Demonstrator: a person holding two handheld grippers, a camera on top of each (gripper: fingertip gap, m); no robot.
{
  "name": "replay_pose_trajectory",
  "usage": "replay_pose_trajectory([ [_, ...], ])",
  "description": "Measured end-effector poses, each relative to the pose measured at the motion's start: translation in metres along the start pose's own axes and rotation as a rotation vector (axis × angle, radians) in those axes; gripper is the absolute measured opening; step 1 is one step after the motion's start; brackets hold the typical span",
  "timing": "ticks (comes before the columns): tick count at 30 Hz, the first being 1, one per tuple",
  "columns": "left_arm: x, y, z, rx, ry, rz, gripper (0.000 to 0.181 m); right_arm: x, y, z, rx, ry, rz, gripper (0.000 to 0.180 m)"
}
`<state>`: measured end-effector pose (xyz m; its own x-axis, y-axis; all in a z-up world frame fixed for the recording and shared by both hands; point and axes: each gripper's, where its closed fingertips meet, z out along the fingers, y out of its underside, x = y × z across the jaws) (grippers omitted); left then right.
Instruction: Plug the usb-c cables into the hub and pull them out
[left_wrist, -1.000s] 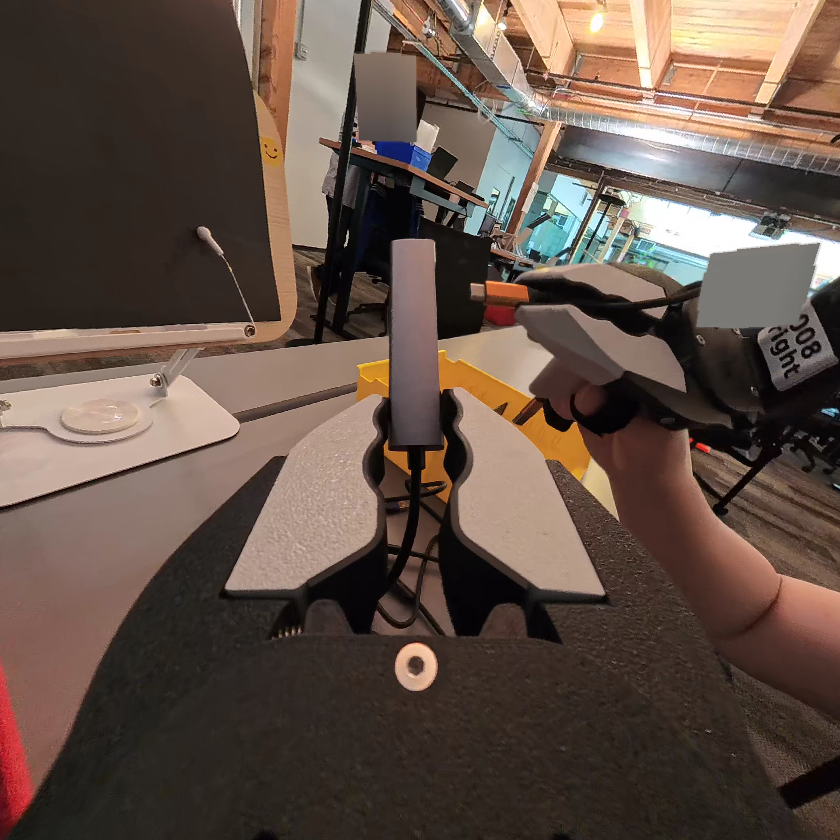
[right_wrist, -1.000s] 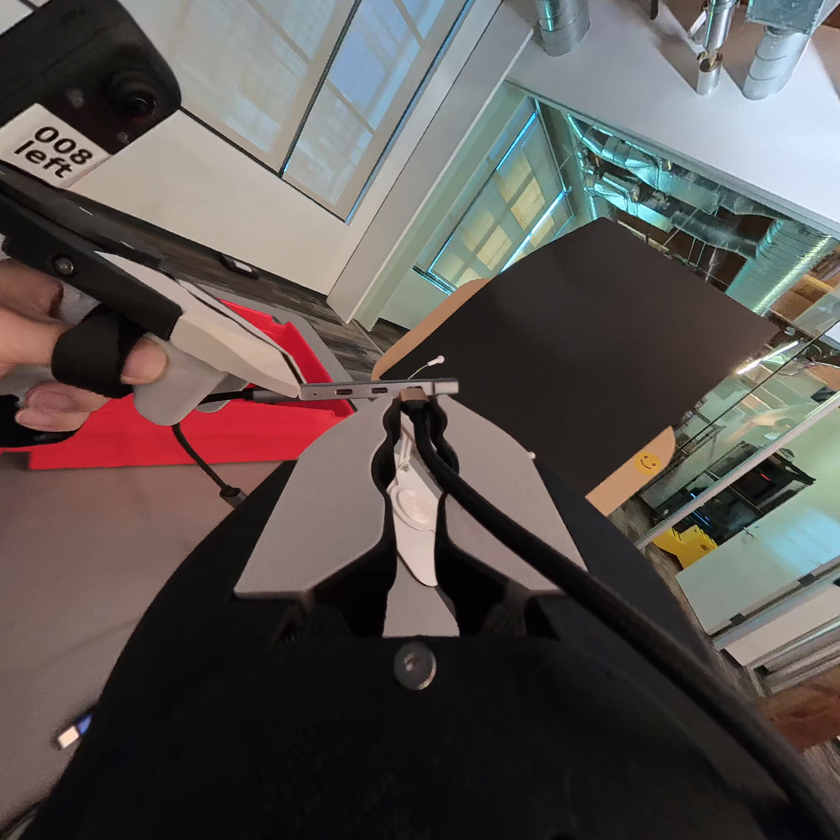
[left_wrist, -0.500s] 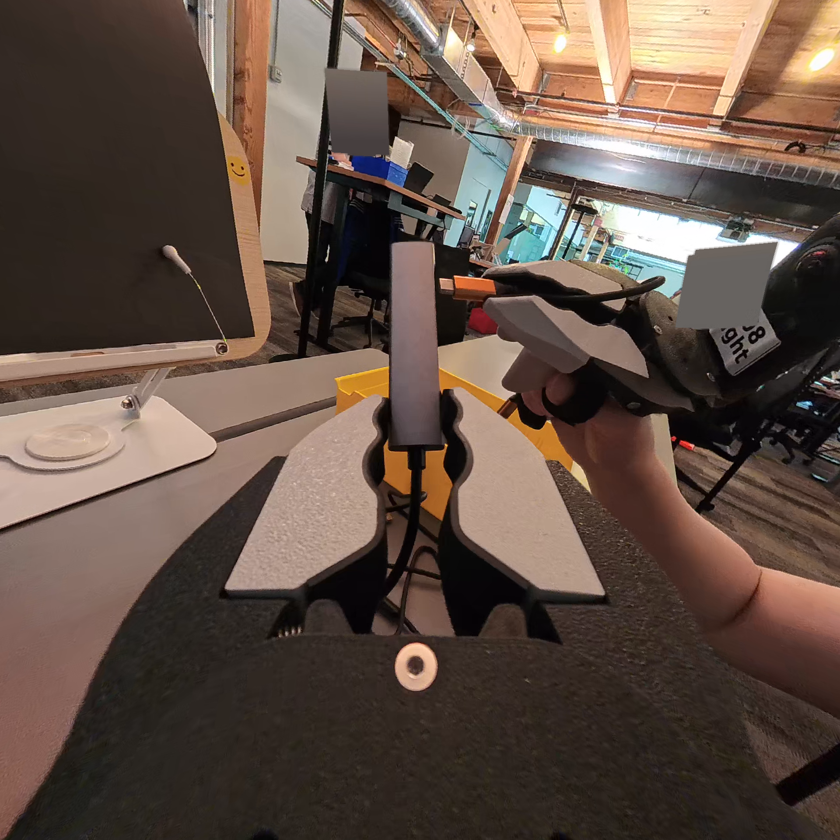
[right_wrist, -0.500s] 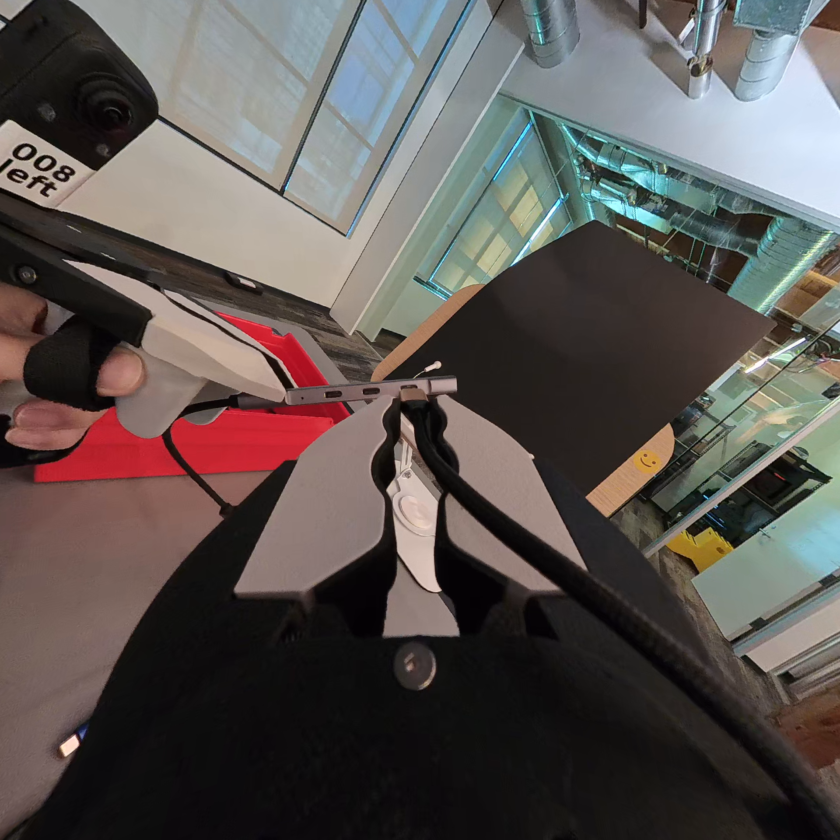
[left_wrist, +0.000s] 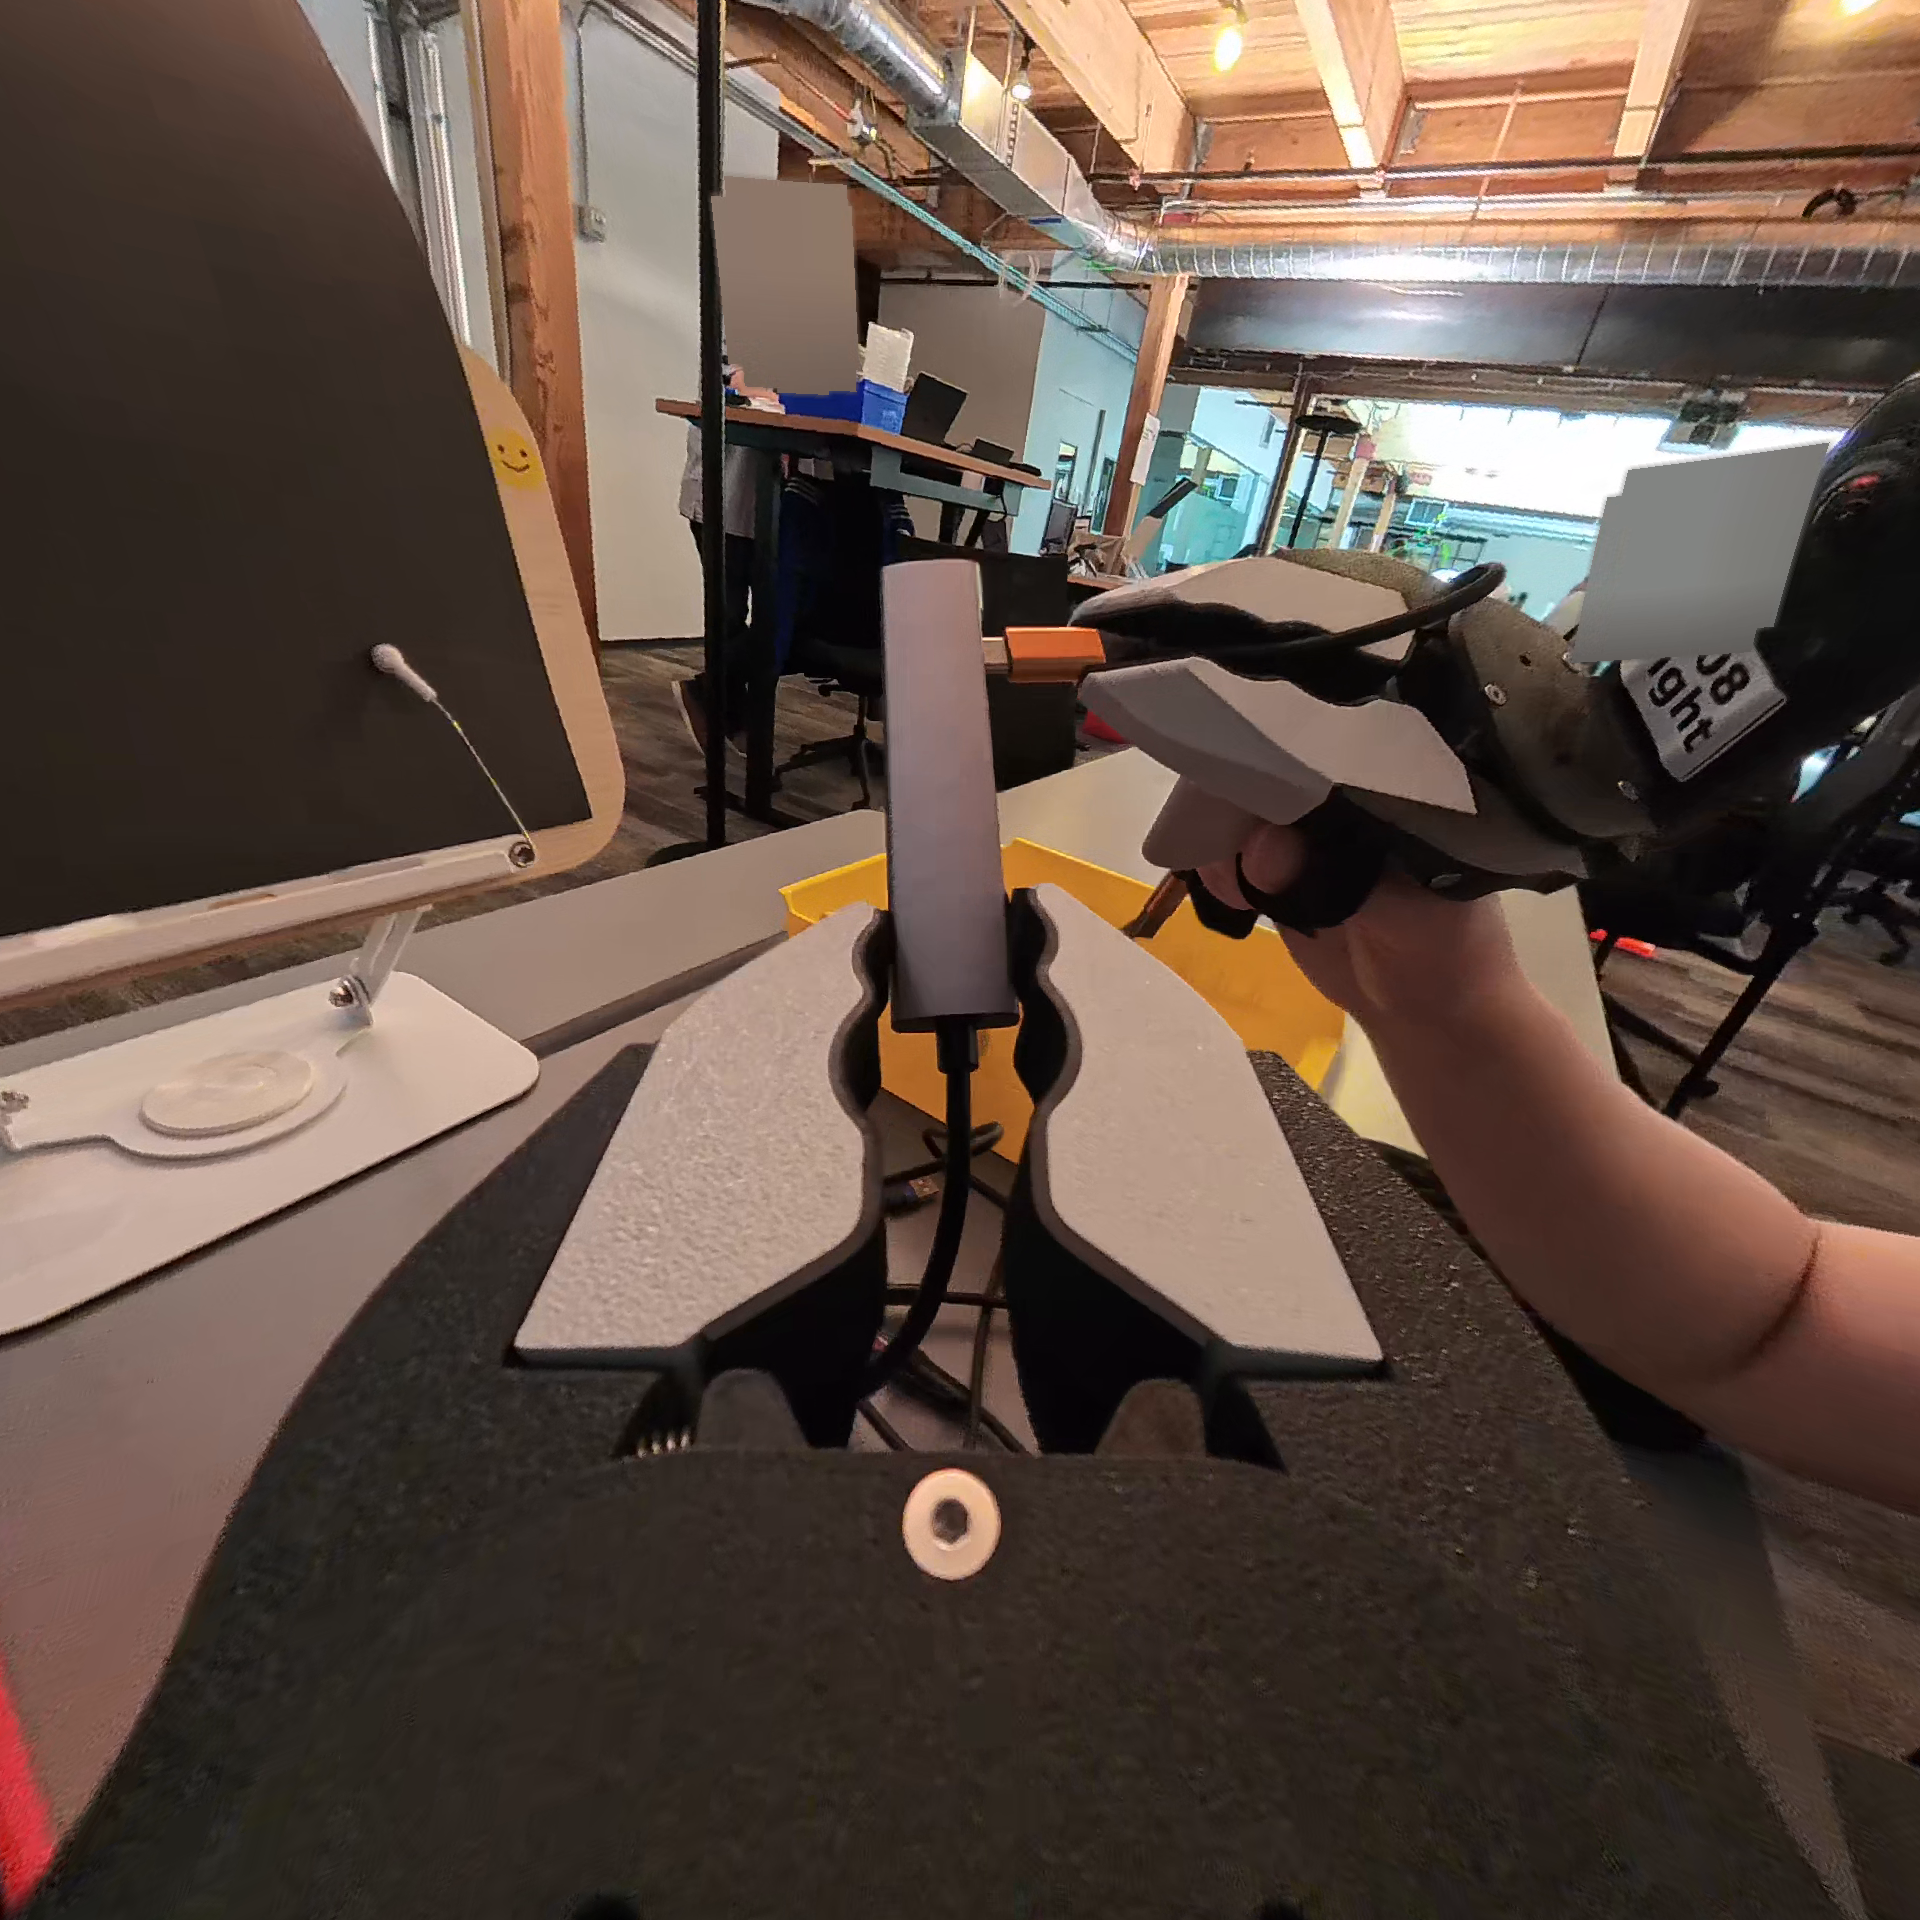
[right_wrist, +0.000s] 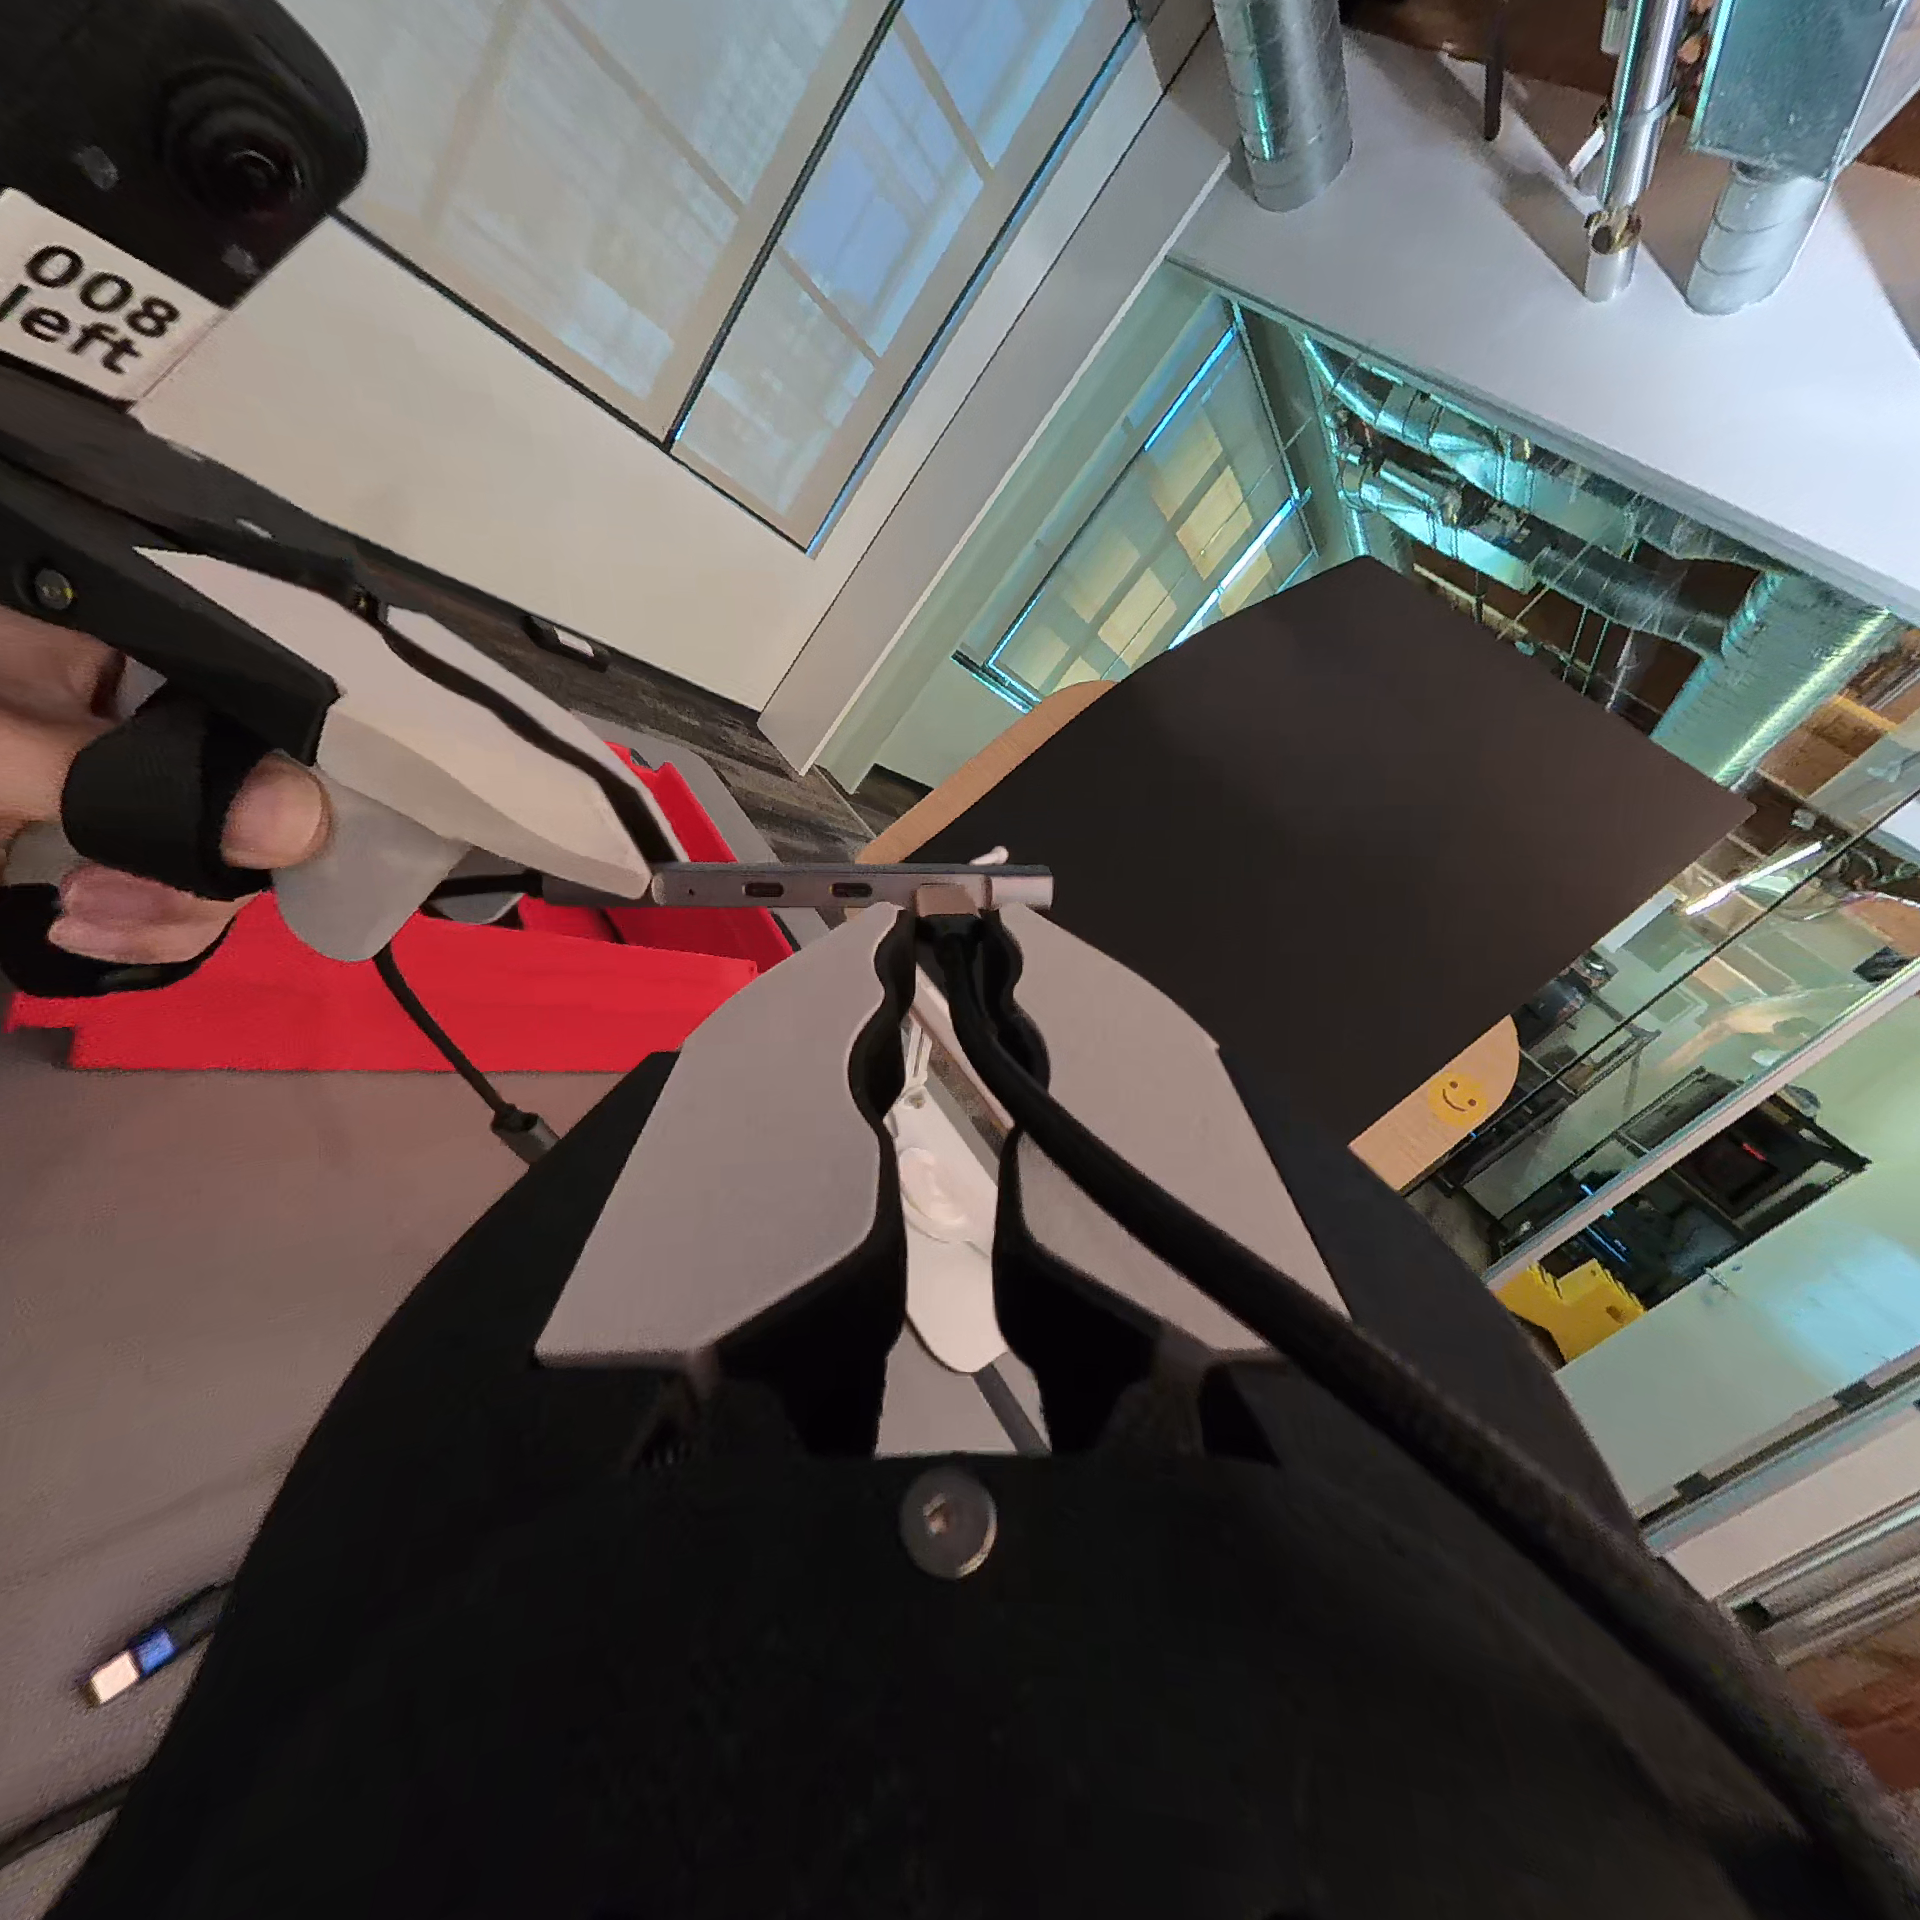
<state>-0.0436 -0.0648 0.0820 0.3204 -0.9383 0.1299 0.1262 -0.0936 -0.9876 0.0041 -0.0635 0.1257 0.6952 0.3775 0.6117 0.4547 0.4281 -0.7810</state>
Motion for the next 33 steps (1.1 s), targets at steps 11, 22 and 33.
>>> replay_pose_trajectory([
  [11,0.019,-0.011,-0.004,0.027,0.007,0.214,0.021,-0.001,-0.024,-0.014,0.195,-0.021,-0.019,0.013],
  [22,0.043,-0.029,-0.006,0.110,-0.034,0.362,0.021,-0.001,-0.057,-0.038,0.322,0.088,-0.260,0.012],
  [33,0.062,-0.036,-0.008,0.170,0.021,0.379,0.021,-0.006,-0.079,-0.053,0.365,0.141,-0.404,0.013],
])
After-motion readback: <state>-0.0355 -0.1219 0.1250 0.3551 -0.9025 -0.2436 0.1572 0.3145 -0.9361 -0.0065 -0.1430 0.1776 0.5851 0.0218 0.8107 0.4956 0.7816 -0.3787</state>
